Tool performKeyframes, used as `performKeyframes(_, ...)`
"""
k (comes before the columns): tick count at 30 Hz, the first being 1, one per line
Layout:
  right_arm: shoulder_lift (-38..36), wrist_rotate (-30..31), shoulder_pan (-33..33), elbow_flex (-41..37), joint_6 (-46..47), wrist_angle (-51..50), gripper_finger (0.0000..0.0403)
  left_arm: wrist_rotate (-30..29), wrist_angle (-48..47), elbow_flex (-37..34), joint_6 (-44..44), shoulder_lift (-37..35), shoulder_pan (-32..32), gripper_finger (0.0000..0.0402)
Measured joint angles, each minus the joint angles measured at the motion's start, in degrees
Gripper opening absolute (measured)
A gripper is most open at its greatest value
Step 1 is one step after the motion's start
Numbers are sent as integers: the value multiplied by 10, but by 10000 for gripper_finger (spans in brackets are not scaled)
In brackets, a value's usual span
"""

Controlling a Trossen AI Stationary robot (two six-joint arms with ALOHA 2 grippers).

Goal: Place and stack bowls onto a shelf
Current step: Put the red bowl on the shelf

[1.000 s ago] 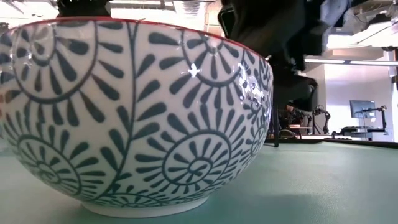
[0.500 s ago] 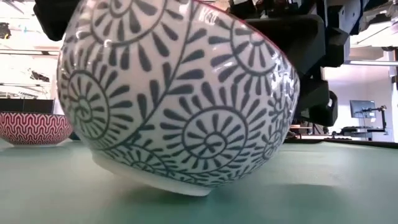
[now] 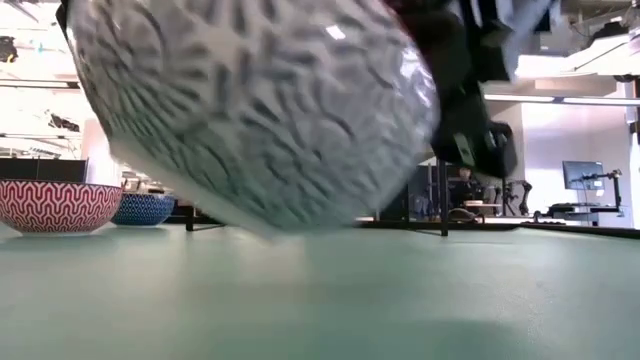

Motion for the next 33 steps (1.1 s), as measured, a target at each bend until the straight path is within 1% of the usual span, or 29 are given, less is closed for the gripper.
performKeyframes(3,0,27,-1,32,-2,-49,29,0,0,0,0,0,4,203)
performKeyframes(6,0,58,-3,72,-11,-130,29,-1,1,0,-4,0,17,203)
performKeyframes(11,0,69,-20,128,-28,-229,29,4,1,0,-40,0,48,203)
performKeyframes(15,0,84,-34,165,-49,-267,29,30,12,1,-35,0,72,203)
performKeyframes(19,0,84,-46,193,-74,-296,29,58,35,2,-19,0,87,203)
performKeyframes(22,0,85,-52,211,-87,-307,29,64,18,2,-20,-1,96,194)
performKeyframes(25,0,91,-54,233,-90,-326,29,64,-20,3,-32,-1,102,171)
performKeyframes(27,1,94,-56,249,-93,-343,29,63,-45,3,-40,-2,105,148)
performKeyframes(33,1,98,-62,283,-106,-355,29,58,-59,3,-42,-1,106,56)
